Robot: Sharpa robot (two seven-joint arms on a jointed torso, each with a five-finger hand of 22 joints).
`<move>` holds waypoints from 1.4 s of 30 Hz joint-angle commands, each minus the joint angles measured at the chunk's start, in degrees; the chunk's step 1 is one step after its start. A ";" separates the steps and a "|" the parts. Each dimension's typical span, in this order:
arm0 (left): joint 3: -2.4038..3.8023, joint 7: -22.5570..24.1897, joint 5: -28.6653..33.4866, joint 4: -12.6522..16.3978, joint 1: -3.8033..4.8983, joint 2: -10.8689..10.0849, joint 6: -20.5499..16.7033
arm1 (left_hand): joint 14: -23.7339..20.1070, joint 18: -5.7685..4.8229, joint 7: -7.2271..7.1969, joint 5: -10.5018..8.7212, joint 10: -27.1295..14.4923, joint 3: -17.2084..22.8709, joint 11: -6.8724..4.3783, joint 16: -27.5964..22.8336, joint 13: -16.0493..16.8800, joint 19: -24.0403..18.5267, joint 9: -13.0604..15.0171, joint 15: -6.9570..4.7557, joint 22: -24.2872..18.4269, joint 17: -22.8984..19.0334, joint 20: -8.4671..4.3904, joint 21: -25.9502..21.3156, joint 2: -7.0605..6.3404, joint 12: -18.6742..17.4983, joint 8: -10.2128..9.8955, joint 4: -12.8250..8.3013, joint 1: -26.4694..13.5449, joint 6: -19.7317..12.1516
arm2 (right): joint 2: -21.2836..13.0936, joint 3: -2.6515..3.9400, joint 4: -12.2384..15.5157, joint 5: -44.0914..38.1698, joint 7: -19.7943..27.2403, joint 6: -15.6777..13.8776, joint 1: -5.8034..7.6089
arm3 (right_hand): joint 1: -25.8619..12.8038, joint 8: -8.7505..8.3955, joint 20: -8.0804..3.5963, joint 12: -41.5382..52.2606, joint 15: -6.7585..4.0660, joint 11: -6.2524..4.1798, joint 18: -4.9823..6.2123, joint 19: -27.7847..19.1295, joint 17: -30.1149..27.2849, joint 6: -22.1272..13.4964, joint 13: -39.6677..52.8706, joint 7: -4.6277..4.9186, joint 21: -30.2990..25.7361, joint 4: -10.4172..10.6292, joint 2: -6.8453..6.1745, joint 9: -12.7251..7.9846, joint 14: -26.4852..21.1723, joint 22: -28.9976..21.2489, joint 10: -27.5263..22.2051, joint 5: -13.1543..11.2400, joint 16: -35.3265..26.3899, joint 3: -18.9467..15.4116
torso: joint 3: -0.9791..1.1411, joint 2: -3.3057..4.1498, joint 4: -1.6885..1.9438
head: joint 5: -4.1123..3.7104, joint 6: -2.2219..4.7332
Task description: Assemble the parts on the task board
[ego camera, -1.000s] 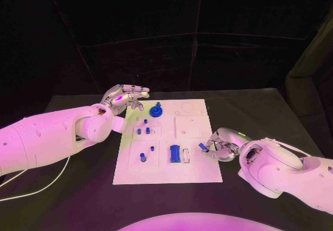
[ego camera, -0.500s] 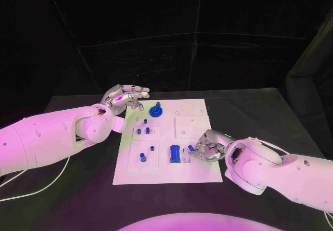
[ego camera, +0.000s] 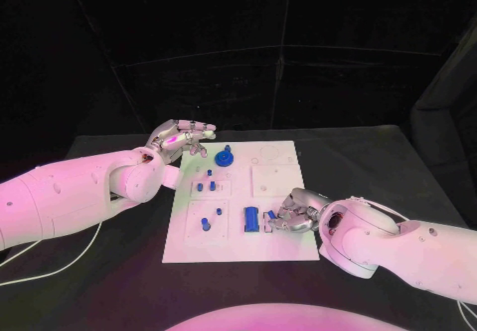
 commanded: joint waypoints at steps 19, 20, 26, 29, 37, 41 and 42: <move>0.04 -0.35 -0.07 0.28 0.09 -0.15 1.26 | -0.47 0.38 -0.05 0.30 -0.32 -0.17 0.00 0.26 -0.10 -0.09 -0.01 0.14 -0.10 -0.16 0.04 -0.42 0.63 0.26 0.31 -0.09 -0.23 0.05 | 2.04 0.01 -1.22 -0.27 -0.13 1.98 -0.28 | -2.14 0.36 -0.39 0.17 -0.22 -0.11 -0.25 0.48 6.26 0.66 0.25 -0.13 -0.24 0.75 -0.22 0.22 3.93 1.86 -0.13 0.56 -0.13 -0.64 | -0.03 0.02 0.04 | 0.12 -0.16; 0.04 -0.35 -0.07 0.28 0.09 -0.15 1.26 | -0.47 0.38 -0.05 0.30 -0.32 -0.17 0.00 0.26 -0.10 -0.09 -0.01 0.14 -0.10 -0.16 0.04 -0.42 0.63 0.26 0.31 -0.09 -0.23 0.05 | 2.07 0.01 -1.25 -0.30 -0.14 2.00 -0.28 | -2.30 0.37 -0.39 0.18 -0.23 -0.11 -0.25 0.47 6.26 0.69 0.26 -0.14 -0.25 0.83 -0.24 0.23 3.93 1.86 -0.11 0.53 -0.13 -0.72 | -0.01 0.01 0.02 | 0.13 -0.17; 0.04 -0.46 -0.07 0.32 0.10 -0.21 1.22 | -0.47 0.38 -0.05 0.30 -0.32 -0.17 0.00 0.26 -0.10 -0.09 -0.01 0.14 -0.10 -0.16 0.04 -0.42 0.63 0.26 0.31 -0.09 -0.23 0.05 | 2.21 0.01 -1.53 -0.60 -0.41 1.52 -0.29 | -5.05 0.40 -0.38 0.21 -0.19 -0.07 -0.26 0.51 6.27 0.95 0.32 -0.12 -0.25 2.47 -0.50 0.33 3.95 1.91 0.02 -1.85 -0.14 -2.07 | -0.01 0.00 -0.01 | 0.15 -0.11; 0.04 -0.56 -0.08 0.34 0.10 -0.20 1.35 | -0.49 0.38 -0.06 0.31 -0.36 -0.05 -0.01 0.30 -0.11 -0.09 0.00 0.14 -0.11 -0.18 0.04 -0.43 0.83 0.29 0.33 -0.10 -0.14 0.06 | 2.28 0.01 -1.67 -0.65 -0.48 1.19 -0.28 | -6.03 0.37 -0.37 0.22 -0.19 -0.07 -0.26 0.52 6.25 1.01 0.35 -0.12 -0.25 3.18 -0.63 0.37 3.95 1.93 0.06 -3.56 -0.17 -2.71 | 0.00 0.03 0.03 | 0.15 -0.06; 0.04 -0.84 -0.09 0.34 0.10 -0.20 1.64 | -0.52 0.41 -0.06 0.31 -0.42 0.30 -0.04 0.36 -0.12 -0.09 0.00 0.10 -0.10 -0.23 0.01 -0.44 1.13 0.35 0.36 -0.31 0.24 0.05 | 2.33 0.01 -2.19 -0.69 -0.67 0.43 -0.28 | -6.88 0.30 -0.37 0.05 -0.19 -0.06 -0.23 0.46 6.11 1.00 0.28 -0.13 -0.36 4.10 -0.79 0.42 3.93 1.79 -0.01 -5.28 -0.28 -3.60 | 0.02 0.03 0.00 | 0.16 -0.04; 0.04 -0.95 -0.10 0.29 0.11 -0.20 1.78 | -0.53 0.41 -0.06 0.31 -0.43 0.37 -0.04 0.37 -0.12 -0.09 0.00 0.09 -0.09 -0.24 0.01 -0.43 1.14 0.37 0.36 -0.39 0.34 0.05 | 2.51 0.01 -2.24 -0.70 -0.60 0.43 -0.28 | -9.03 0.13 -0.38 -0.17 -0.16 -0.05 -0.21 0.42 5.93 0.84 0.17 -0.10 -0.45 5.30 -2.79 0.45 3.88 1.70 -0.11 -2.75 -0.43 -7.84 | 0.04 0.05 -0.02 | 0.23 -0.13; 0.04 -0.98 -0.10 0.29 0.11 -0.20 1.81 | -0.53 0.41 -0.06 0.31 -0.43 0.37 -0.04 0.37 -0.12 -0.09 0.00 0.09 -0.09 -0.24 0.01 -0.43 1.14 0.37 0.36 -0.39 0.34 0.05 | 2.58 0.01 -2.27 -0.70 -0.58 0.42 -0.28 | -9.86 0.03 -0.42 -0.32 -0.21 -0.03 -0.21 0.40 5.80 0.75 0.11 -0.13 -0.51 5.24 -3.10 0.48 3.85 1.65 -0.19 1.00 -0.53 -10.32 | 0.04 0.04 -0.04 | 0.24 -0.14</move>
